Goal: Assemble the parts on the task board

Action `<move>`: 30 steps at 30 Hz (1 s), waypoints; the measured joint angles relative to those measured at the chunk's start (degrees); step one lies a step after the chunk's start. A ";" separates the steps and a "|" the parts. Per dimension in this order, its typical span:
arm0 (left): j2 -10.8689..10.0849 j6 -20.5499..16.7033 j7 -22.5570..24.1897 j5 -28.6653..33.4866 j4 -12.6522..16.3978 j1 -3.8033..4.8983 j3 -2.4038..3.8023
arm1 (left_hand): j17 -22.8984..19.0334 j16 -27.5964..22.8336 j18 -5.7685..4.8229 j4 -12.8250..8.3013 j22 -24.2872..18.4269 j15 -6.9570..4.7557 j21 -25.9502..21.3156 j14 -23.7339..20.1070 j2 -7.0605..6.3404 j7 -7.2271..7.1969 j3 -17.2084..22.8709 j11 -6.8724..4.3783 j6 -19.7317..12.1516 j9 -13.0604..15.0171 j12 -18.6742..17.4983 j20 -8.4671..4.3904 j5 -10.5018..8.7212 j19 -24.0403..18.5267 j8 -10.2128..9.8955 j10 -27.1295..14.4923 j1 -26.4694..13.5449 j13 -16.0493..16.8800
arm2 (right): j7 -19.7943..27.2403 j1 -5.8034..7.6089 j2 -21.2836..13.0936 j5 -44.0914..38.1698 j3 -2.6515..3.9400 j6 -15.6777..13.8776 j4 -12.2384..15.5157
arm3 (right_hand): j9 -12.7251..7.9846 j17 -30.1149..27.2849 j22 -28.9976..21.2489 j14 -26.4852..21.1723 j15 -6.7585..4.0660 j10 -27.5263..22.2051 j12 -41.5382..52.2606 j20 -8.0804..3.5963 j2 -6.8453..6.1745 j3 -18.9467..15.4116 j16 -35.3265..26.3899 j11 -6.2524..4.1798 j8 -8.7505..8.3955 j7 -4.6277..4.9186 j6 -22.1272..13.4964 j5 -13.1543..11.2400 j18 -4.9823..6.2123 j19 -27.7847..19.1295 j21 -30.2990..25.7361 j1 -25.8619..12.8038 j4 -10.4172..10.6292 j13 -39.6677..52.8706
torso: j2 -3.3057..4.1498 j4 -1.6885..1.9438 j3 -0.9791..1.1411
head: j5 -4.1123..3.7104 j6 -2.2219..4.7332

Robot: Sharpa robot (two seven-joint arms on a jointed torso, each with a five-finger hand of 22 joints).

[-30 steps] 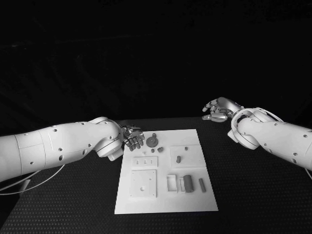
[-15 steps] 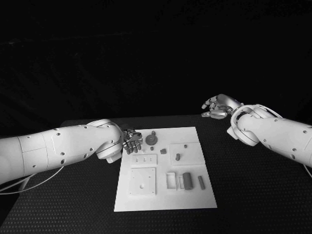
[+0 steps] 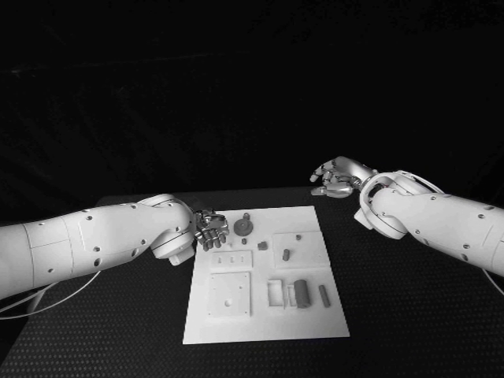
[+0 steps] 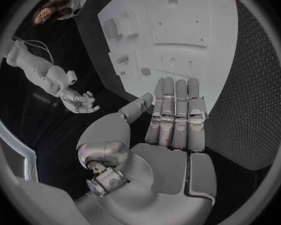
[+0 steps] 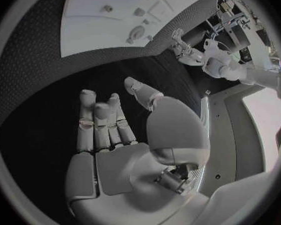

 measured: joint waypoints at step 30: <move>-0.24 -3.72 4.20 8.51 -0.29 -0.01 0.03 | -2.95 -2.45 0.81 0.09 -3.85 2.17 -0.55 -3.81 -9.15 3.00 -16.20 2.29 -7.60 1.16 -1.46 2.44 0.00 -4.11 -2.69 -6.17 1.18 -0.02 | -4.36 -3.84 9.73 -15.34 -0.70 5.81 0.30 | 0.46 0.30 0.00 0.33 -0.73 0.63 0.67 -0.06 -0.70 -0.73 0.32 -0.63 1.47 -0.66 2.05 0.00 -0.01 0.45 0.35 -0.36 0.10 -0.14 | 0.08 0.16 -0.08 | -0.47 0.47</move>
